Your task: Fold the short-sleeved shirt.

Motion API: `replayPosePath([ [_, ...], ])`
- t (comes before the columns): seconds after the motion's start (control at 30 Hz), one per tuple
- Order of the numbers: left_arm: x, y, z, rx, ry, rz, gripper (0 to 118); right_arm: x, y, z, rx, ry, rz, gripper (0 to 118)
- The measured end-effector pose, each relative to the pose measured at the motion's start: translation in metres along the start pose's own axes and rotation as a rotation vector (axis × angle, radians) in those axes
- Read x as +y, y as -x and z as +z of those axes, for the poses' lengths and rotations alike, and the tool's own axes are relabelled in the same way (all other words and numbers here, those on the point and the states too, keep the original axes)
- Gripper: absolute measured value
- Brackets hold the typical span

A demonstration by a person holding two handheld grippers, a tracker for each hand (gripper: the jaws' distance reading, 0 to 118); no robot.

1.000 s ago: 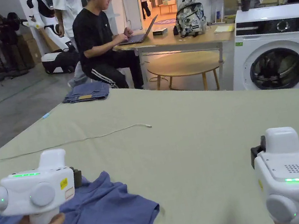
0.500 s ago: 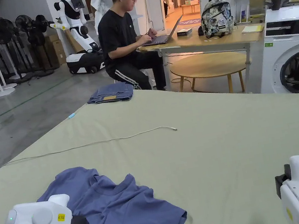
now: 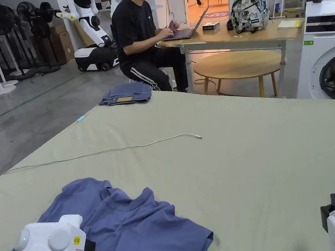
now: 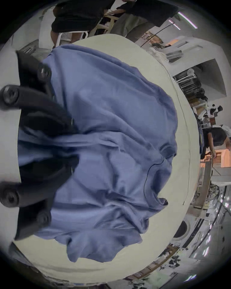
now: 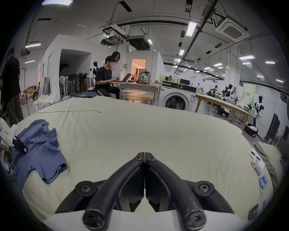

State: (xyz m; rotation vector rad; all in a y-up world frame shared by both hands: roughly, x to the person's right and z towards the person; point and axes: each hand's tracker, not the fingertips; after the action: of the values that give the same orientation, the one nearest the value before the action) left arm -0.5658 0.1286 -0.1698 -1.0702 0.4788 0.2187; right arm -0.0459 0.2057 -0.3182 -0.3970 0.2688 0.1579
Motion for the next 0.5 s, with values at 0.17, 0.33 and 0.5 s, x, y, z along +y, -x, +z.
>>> replayPosePath([
  [0.17, -0.003, 0.004, -0.006, 0.018, -0.031, 0.017, 0, -0.003, -0.001, -0.002, -0.003, 0.012, -0.008, 0],
  [0.33, 0.0, 0.019, 0.006, -0.045, -0.135, 0.074, 0, -0.002, -0.004, 0.001, -0.011, 0.013, -0.013, 0],
  [0.5, 0.011, 0.011, 0.06, -0.059, -0.28, 0.037, 0, 0.0, -0.008, 0.003, -0.02, 0.004, -0.018, 0],
])
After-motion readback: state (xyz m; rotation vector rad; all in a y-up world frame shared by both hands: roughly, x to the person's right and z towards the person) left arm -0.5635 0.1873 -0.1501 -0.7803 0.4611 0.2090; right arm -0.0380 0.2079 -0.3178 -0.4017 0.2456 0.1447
